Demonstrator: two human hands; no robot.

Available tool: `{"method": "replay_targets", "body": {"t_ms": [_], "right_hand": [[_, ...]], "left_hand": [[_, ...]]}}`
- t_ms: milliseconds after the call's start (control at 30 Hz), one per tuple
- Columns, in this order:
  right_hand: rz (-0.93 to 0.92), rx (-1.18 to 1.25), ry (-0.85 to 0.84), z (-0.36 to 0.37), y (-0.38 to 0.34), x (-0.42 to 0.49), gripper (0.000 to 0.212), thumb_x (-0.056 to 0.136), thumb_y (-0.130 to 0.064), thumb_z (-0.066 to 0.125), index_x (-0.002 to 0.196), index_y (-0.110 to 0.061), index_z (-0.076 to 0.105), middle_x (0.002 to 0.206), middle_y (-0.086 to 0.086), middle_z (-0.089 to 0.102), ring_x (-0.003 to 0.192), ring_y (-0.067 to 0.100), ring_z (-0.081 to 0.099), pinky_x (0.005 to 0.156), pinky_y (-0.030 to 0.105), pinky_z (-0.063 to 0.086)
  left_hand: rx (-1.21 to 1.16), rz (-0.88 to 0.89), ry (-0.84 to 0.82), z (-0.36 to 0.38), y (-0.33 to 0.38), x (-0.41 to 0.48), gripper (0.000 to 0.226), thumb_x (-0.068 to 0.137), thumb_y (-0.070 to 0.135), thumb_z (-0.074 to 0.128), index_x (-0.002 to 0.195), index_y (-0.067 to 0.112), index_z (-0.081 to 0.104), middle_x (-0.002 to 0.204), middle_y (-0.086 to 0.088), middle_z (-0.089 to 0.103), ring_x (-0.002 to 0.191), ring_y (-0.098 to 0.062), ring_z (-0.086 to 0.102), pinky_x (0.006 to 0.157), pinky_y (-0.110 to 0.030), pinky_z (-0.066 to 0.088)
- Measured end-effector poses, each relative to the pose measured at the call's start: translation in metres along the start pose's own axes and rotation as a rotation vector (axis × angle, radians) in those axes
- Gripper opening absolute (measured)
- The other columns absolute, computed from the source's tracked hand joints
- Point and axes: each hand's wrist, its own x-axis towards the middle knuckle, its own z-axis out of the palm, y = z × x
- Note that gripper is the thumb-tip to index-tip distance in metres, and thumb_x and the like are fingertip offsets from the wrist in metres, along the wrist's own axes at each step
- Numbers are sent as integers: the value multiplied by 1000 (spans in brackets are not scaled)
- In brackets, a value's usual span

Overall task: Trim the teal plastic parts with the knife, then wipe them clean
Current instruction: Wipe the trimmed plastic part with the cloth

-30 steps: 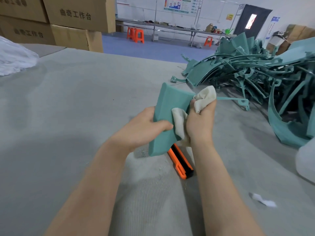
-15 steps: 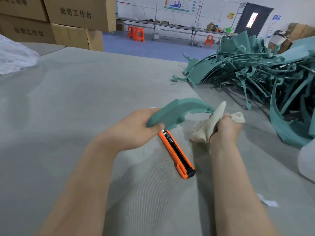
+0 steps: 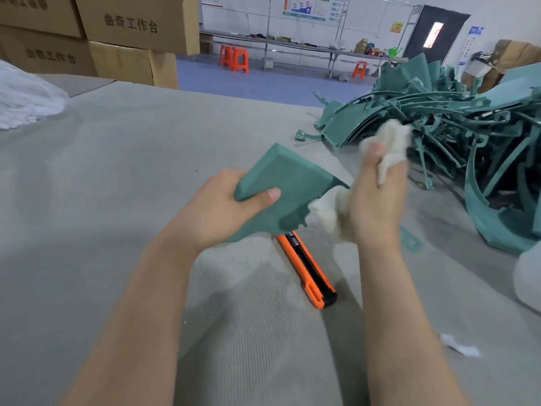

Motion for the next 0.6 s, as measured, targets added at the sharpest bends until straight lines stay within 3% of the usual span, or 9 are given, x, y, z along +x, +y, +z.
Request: {"method": "replay_targets", "body": {"t_ms": [67, 100, 200, 233, 300, 367, 467, 533, 600], "right_hand": [[24, -133, -279, 12, -10, -17, 52, 105, -39, 22, 103, -7, 63, 103, 21, 63, 99, 35, 56, 86, 38, 42], [21, -132, -368, 18, -17, -26, 53, 105, -40, 20, 88, -14, 62, 93, 16, 64, 93, 34, 56, 83, 39, 42], [-42, 123, -354, 30, -47, -45, 46, 102, -44, 21, 63, -28, 40, 63, -9, 46, 69, 22, 46, 69, 41, 38], [-85, 214, -324, 32, -55, -49, 46, 99, -46, 21, 67, -27, 47, 65, -9, 49, 71, 20, 48, 72, 45, 41], [-177, 324, -303, 36, -66, -56, 55, 96, -47, 21, 98, -18, 67, 91, 1, 66, 93, 22, 58, 89, 49, 44], [-227, 352, -322, 37, -66, -61, 60, 96, -44, 22, 124, -9, 62, 121, 6, 64, 117, 23, 55, 103, 49, 39], [-194, 290, -315, 35, -48, -54, 59, 97, -45, 22, 133, -11, 54, 134, -18, 54, 136, -1, 35, 121, 37, 13], [-206, 85, -301, 36, -30, -43, 59, 100, -42, 20, 140, -9, 47, 147, -4, 46, 143, 7, 27, 119, 25, -2], [-160, -109, -290, 37, -13, -34, 58, 100, -39, 17, 147, -13, 39, 152, 2, 39, 145, 11, 22, 116, 25, -6]], "left_hand": [[72, 34, -49, 4, 0, 1, 20, 90, 30, 64, 83, 12, 66, 65, 2, 62, 57, -4, 51, 56, -18, 40], [135, 46, -49, 6, -1, 2, 22, 89, 30, 64, 78, 11, 63, 61, 6, 58, 53, -3, 47, 53, -16, 37], [167, 65, -62, 7, 1, 3, 24, 85, 19, 64, 64, 13, 54, 51, 10, 52, 48, 0, 45, 48, -15, 35], [153, 68, -73, 8, 2, 3, 22, 83, 12, 61, 62, 15, 54, 50, 11, 54, 49, 1, 48, 47, -15, 37], [138, 72, -58, 10, 4, 2, 22, 80, 3, 55, 63, 18, 57, 52, 15, 60, 51, 2, 54, 47, -15, 42], [136, 85, -34, 14, 5, 2, 20, 82, 0, 56, 68, 13, 62, 60, 9, 66, 55, -1, 58, 53, -22, 49], [108, 85, 27, 18, 9, 3, 27, 85, 1, 57, 64, 18, 58, 52, 11, 61, 49, 1, 54, 47, -13, 42], [71, 90, 113, 18, 10, 3, 25, 88, 9, 61, 63, 11, 55, 51, 9, 55, 46, -1, 48, 47, -16, 38], [66, 75, 146, 17, 11, 3, 26, 89, 21, 65, 70, 4, 58, 58, 2, 57, 51, -9, 51, 50, -23, 39]]}}
